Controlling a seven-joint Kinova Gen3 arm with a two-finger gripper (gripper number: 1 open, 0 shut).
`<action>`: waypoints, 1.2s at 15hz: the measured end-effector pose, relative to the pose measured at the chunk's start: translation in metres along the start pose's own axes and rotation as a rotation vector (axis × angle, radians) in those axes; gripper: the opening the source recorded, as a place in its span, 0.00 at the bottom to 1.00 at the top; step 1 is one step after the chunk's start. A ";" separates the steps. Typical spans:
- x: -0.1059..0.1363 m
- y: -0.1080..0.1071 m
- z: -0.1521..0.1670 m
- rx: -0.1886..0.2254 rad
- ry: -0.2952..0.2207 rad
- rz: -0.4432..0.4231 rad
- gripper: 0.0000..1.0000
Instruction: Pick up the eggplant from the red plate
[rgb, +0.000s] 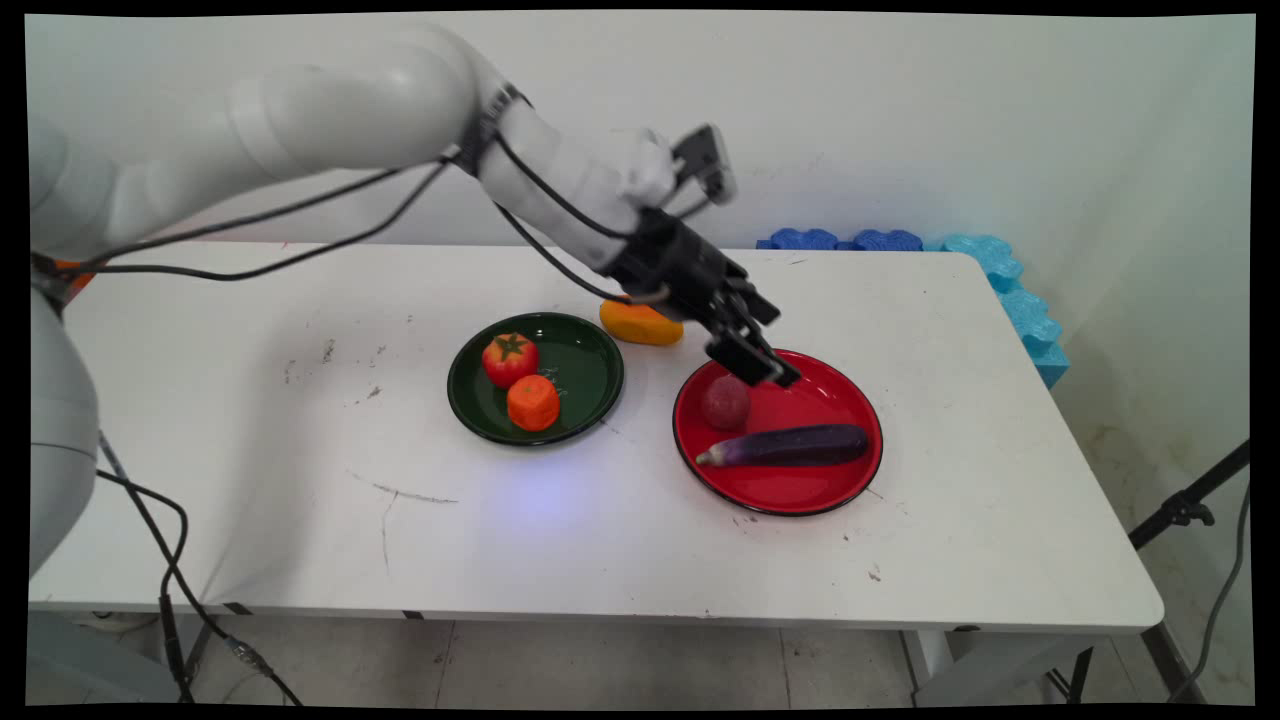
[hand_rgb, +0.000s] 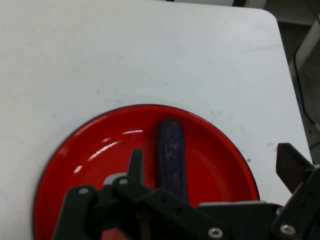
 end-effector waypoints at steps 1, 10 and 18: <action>-0.001 0.001 0.013 -0.008 -0.010 0.000 1.00; -0.019 0.009 0.096 -0.013 -0.092 -0.017 1.00; -0.030 0.021 0.143 0.025 -0.129 0.012 1.00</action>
